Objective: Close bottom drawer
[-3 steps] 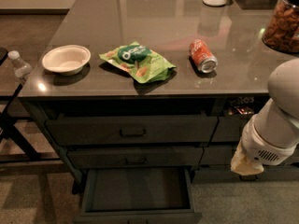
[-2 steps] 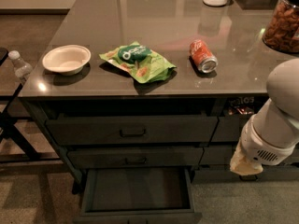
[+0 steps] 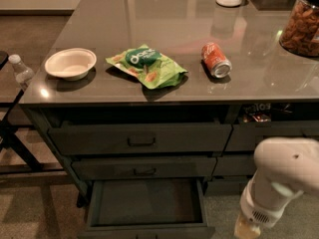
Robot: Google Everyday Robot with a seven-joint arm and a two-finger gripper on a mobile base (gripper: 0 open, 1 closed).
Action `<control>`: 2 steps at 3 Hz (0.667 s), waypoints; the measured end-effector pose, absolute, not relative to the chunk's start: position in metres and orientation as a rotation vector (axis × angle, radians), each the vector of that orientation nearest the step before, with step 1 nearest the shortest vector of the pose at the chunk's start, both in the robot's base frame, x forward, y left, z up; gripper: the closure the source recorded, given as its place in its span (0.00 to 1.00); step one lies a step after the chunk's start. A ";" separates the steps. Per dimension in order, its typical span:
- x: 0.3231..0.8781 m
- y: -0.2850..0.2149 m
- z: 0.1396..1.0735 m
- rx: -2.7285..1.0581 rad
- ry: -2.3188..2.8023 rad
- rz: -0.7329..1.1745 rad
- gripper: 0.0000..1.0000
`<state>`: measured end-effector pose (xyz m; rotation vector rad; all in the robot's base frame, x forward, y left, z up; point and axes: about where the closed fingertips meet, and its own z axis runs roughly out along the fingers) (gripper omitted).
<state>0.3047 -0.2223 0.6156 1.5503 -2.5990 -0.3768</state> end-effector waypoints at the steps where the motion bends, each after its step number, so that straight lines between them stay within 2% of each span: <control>1: 0.295 -0.221 0.603 1.533 -2.577 -0.409 1.00; 2: 0.295 -0.222 0.601 1.530 -2.576 -0.413 1.00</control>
Offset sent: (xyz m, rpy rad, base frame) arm -0.0126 0.0012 -0.0190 0.0113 0.0453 -0.0022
